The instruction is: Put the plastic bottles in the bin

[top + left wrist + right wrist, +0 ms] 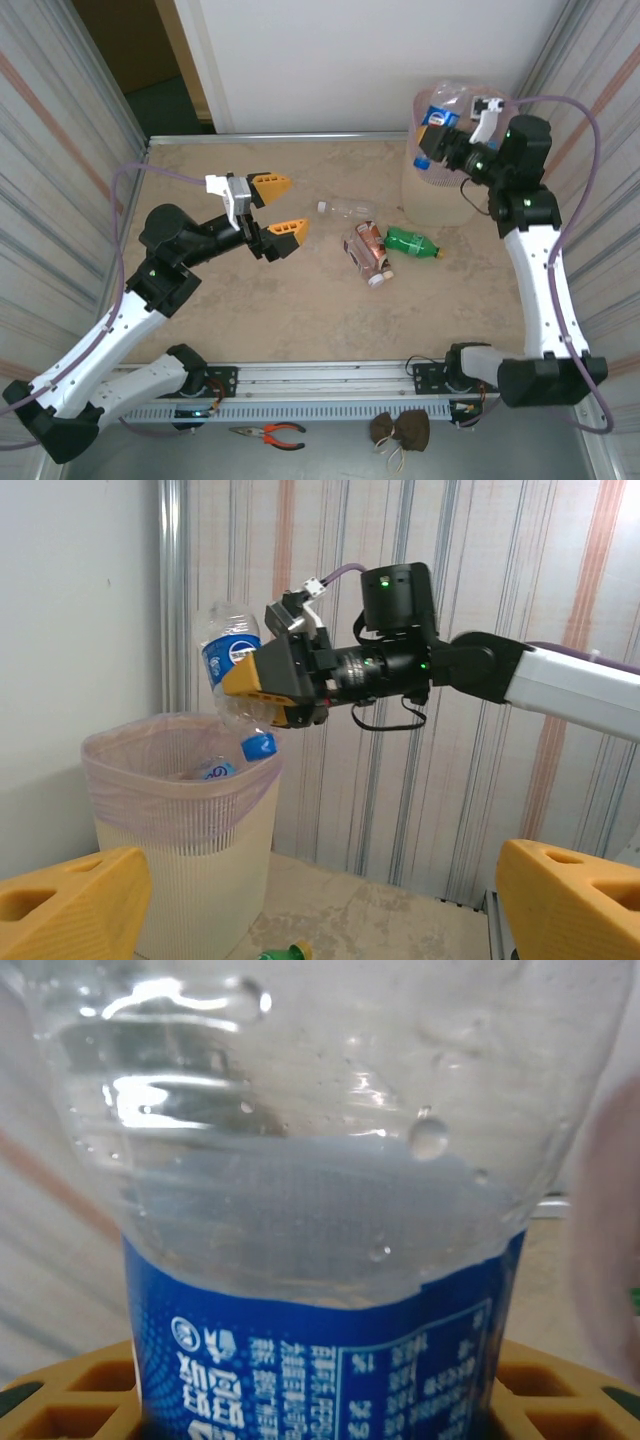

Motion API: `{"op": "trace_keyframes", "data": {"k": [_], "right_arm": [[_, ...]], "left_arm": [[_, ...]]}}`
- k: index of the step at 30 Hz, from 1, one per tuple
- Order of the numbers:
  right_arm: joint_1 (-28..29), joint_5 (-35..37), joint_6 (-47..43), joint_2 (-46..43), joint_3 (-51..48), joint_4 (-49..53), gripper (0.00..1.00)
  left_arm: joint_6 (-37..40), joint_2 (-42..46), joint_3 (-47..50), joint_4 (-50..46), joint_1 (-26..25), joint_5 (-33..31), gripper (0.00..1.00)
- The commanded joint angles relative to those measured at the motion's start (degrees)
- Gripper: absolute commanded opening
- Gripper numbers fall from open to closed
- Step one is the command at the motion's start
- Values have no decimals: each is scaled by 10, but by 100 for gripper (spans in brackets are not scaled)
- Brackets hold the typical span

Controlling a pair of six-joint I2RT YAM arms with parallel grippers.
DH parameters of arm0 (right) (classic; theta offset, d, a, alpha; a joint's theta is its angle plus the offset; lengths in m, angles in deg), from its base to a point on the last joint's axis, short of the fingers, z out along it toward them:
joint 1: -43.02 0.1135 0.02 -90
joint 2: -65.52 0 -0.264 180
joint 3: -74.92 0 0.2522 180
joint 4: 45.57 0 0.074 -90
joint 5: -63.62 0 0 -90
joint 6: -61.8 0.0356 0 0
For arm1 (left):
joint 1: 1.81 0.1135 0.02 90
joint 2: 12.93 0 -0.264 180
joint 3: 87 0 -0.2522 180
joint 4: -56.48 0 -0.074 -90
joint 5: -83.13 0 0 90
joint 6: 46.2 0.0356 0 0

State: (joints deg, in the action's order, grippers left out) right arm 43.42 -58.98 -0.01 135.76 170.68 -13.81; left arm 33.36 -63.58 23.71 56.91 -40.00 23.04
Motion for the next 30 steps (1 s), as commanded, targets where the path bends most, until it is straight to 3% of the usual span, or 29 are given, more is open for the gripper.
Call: {"op": "trace_keyframes", "data": {"k": [1,5,10,19,30], "right_arm": [[-32,56,88,42,49,17,47],[-65,96,184,99,83,0,41],[-75,156,296,154,94,-51,42],[-42,345,454,245,180,47,48],[-16,393,546,370,285,72,55]], "left_arm": [[6,12,5,4,4,-9,90],[8,14,8,5,5,-10,90],[7,11,13,11,8,-10,90],[-5,3,23,29,23,-4,90],[-24,-14,28,48,38,12,90]]}}
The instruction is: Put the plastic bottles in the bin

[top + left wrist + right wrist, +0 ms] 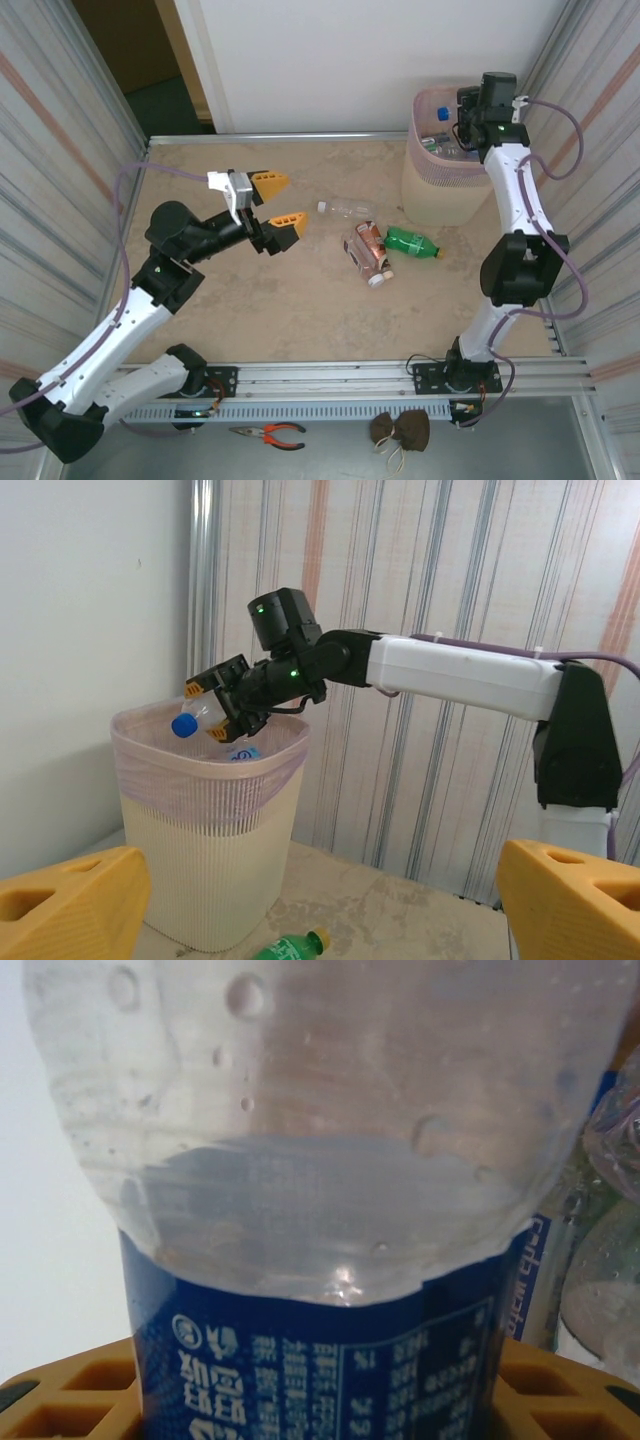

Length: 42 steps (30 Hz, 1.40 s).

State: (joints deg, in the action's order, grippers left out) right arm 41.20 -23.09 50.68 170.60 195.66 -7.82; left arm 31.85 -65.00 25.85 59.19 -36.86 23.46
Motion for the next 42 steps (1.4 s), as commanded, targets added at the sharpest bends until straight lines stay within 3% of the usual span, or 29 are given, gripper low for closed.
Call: {"op": "trace_keyframes", "data": {"k": [1,4,11,19,22,30,42], "right_arm": [[7,34,41,30,41,12,56],[8,39,53,51,57,17,60],[9,44,60,53,70,36,80],[11,61,24,-11,41,44,80],[8,54,-25,-30,30,29,78],[-1,-55,-201,-65,19,4,73],[51,-119,-471,-174,-44,67,72]], "left_arm": [[-10,0,6,26,7,8,90],[-14,-4,6,29,10,11,90],[-19,-7,6,31,16,17,91],[-26,-13,4,41,17,20,91],[-30,-17,6,47,17,21,91],[-36,-35,-3,38,18,9,90],[-52,-100,-58,-117,20,-78,87]]}}
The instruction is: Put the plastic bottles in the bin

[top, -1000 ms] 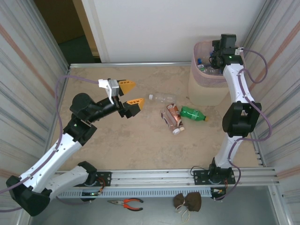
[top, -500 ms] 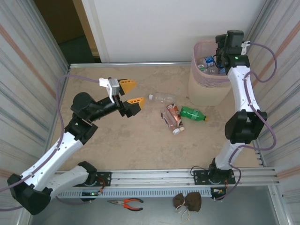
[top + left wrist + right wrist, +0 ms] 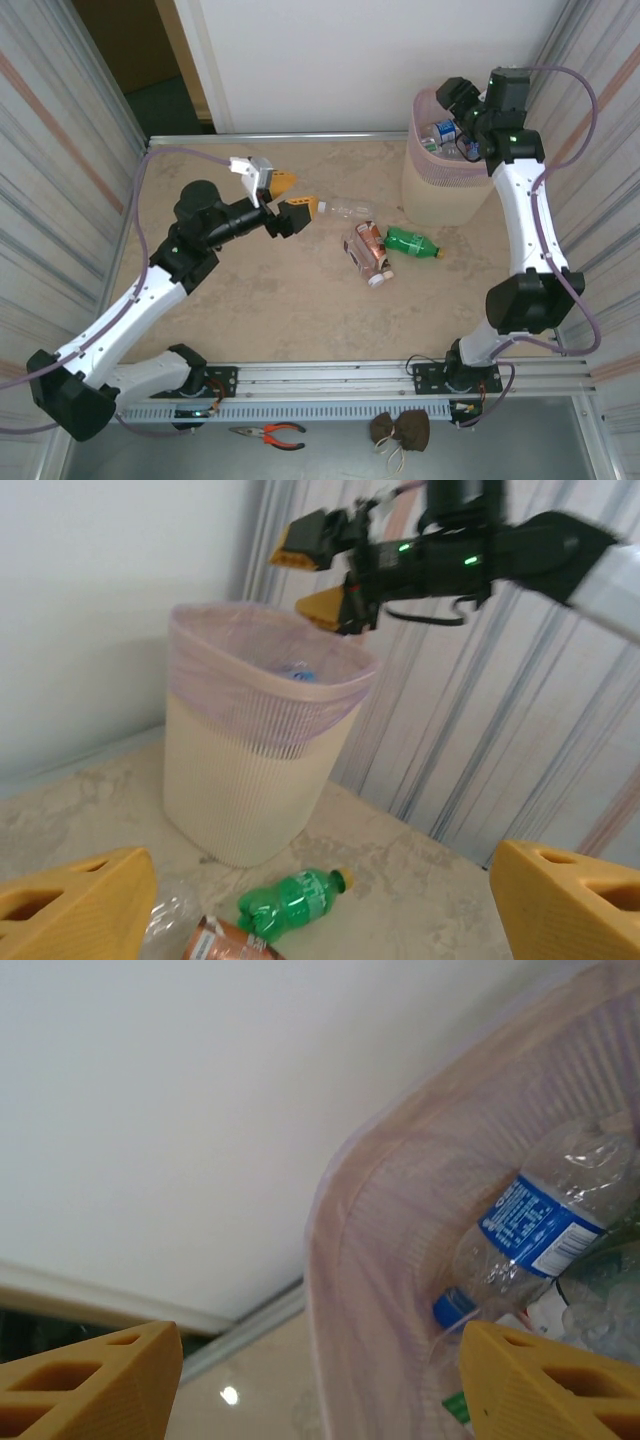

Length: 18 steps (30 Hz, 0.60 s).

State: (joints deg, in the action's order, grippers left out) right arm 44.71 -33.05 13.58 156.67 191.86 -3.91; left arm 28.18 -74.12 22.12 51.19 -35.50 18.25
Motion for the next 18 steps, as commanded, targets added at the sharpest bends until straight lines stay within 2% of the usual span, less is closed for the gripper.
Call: {"op": "trace_keyframes", "data": {"k": [1,10,16,18], "right_arm": [[27,-18,-121,-42,-8,41,72],[144,66,-254,-68,-34,152,71],[220,115,-299,-51,-68,196,70],[243,109,-309,-42,-80,203,69]], "left_arm": [[-21,-16,-22,-43,6,-27,87],[-78,-47,-18,-67,40,-22,85],[-122,-46,4,-66,82,-10,83],[-134,-42,12,-66,96,-3,83]]}}
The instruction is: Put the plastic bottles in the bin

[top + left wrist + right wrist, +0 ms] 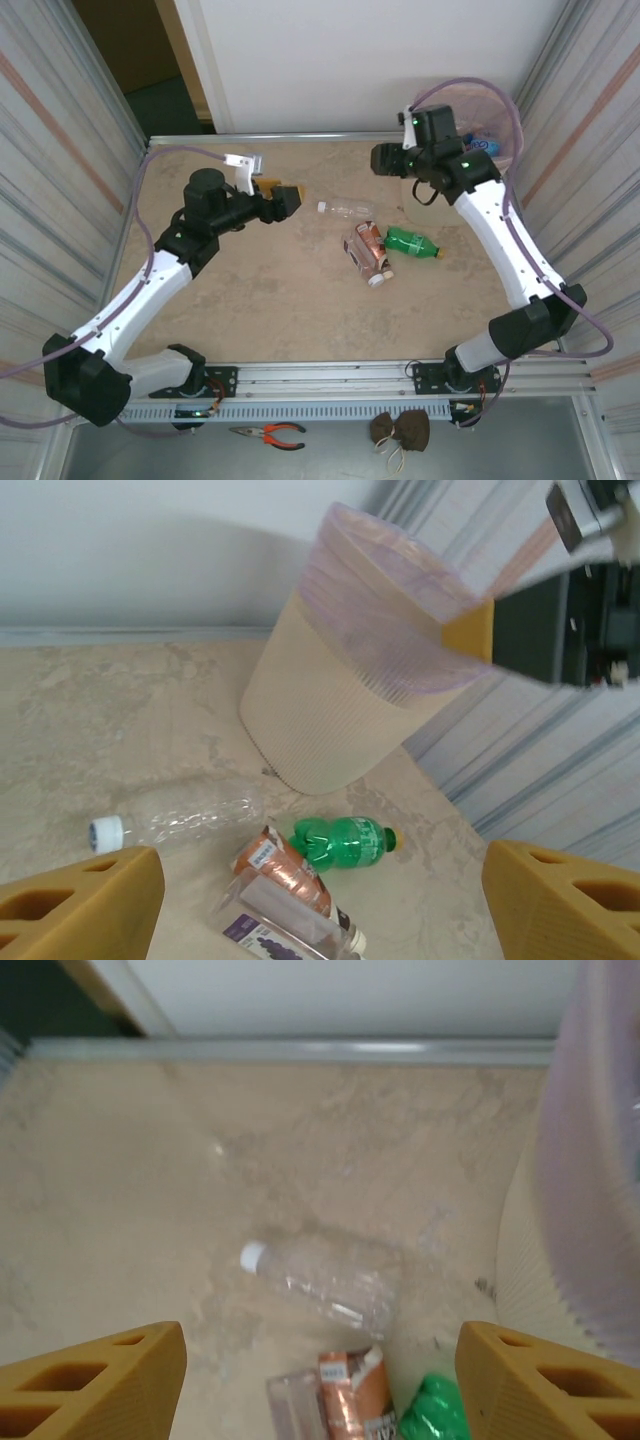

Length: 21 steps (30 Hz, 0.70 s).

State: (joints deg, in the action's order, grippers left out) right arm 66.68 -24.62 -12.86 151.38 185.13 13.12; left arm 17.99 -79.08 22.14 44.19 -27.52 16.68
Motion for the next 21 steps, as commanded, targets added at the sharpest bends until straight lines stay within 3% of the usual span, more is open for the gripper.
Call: {"op": "trace_keyframes", "data": {"k": [1,8,21], "right_arm": [[35,26,-46,16,-20,34,69],[103,42,-32,104,-16,90,66],[142,68,-28,258,9,115,64]], "left_arm": [[-37,11,16,4,22,15,83],[-43,50,44,-9,48,8,82],[-49,100,75,-27,68,2,83]]}}
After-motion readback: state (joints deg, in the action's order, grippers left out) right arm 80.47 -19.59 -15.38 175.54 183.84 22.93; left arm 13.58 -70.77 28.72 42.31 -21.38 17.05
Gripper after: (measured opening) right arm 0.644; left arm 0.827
